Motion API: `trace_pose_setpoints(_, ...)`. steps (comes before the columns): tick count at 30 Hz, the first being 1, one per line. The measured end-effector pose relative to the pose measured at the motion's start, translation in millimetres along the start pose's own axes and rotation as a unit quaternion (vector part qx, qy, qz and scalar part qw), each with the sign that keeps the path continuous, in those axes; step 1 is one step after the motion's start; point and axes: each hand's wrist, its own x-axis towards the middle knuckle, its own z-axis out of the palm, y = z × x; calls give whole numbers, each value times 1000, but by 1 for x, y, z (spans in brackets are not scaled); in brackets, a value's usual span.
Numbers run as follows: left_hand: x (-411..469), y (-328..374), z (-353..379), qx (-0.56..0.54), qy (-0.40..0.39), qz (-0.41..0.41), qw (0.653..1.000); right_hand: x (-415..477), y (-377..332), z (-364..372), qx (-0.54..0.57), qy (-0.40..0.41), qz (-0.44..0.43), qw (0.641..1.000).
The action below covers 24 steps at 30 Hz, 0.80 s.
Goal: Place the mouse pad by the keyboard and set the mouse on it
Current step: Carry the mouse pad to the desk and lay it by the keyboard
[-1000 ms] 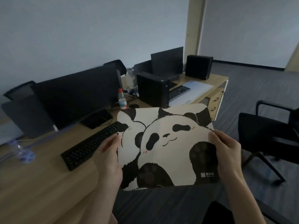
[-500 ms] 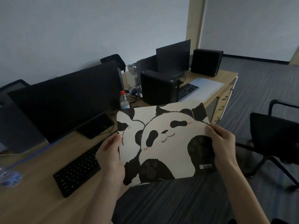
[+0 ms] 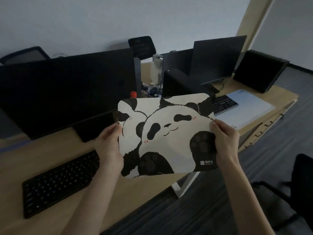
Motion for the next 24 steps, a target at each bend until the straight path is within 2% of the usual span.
trace_pose_setpoints(8,76,-47,32,-1,120,-29,992,101,38,71,-69,-77,-17,994)
trace_pose_setpoints(15,130,-102,50,6,230,-99,968,172,84,120,-152,-129,1,980)
trace_pose_setpoints(24,170,-165,58,58,329,-101,937,227,151,148,-211,-185,40,959)
